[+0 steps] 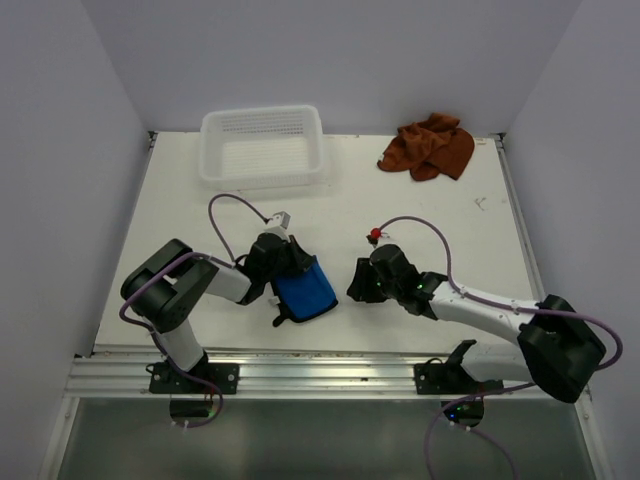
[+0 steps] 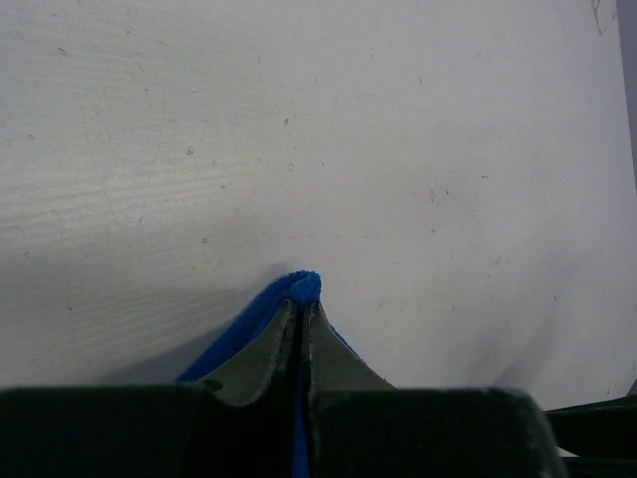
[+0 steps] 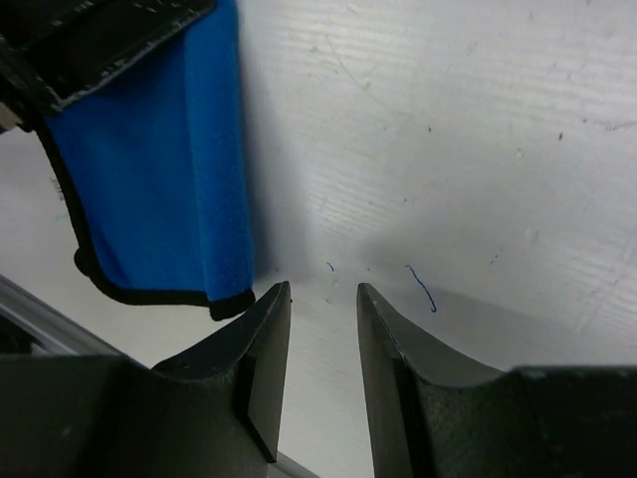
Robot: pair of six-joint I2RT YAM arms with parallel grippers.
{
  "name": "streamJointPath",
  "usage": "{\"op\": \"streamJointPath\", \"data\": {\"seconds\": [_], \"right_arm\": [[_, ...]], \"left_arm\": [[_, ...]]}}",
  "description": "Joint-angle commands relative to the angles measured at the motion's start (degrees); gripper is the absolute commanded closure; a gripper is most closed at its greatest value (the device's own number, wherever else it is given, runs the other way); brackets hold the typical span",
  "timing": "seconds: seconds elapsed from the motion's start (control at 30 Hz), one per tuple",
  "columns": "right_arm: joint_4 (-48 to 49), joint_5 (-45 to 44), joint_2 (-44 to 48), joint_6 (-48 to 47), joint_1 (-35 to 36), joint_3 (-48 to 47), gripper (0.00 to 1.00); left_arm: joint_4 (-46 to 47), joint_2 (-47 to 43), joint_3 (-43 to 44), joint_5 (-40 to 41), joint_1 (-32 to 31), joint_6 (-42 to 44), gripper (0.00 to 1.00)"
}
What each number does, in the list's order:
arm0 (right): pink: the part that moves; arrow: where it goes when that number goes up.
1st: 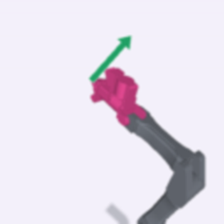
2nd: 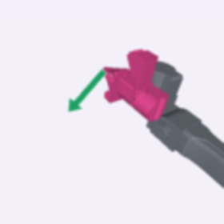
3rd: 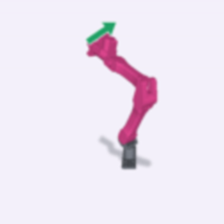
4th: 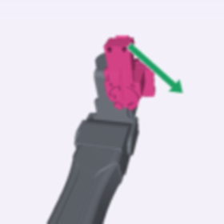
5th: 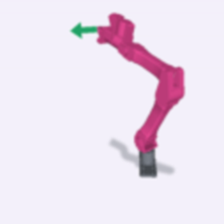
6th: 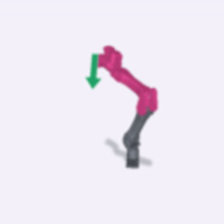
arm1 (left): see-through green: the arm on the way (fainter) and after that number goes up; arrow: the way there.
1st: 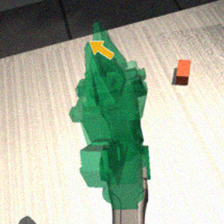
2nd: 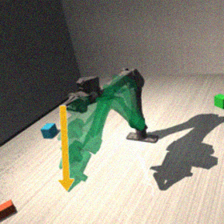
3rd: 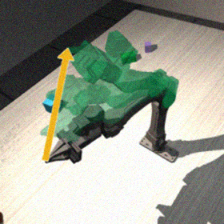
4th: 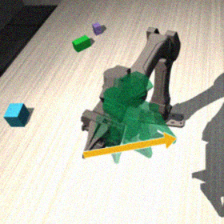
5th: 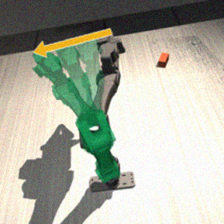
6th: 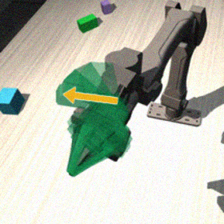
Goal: Roll the towels
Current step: Roll the towel
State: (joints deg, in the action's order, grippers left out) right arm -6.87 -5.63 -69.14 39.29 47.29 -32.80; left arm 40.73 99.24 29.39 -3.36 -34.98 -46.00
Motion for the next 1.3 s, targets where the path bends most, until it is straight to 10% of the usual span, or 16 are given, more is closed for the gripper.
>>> {"op": "streamJointPath", "data": {"seconds": [0.0, 1.27], "right_arm": [[12.73, 14.57, -3.27, 7.99, -3.69, 2.56, 0.63], [25.51, 20.22, -10.22, 17.22, -7.12, 6.52, 0.51]], "left_arm": [[-4.61, 1.57, -1.88, 3.71, 0.79, 1.35, 1.0], [-5.48, -0.54, -2.32, 3.62, 0.7, 1.61, 1.0]]}}
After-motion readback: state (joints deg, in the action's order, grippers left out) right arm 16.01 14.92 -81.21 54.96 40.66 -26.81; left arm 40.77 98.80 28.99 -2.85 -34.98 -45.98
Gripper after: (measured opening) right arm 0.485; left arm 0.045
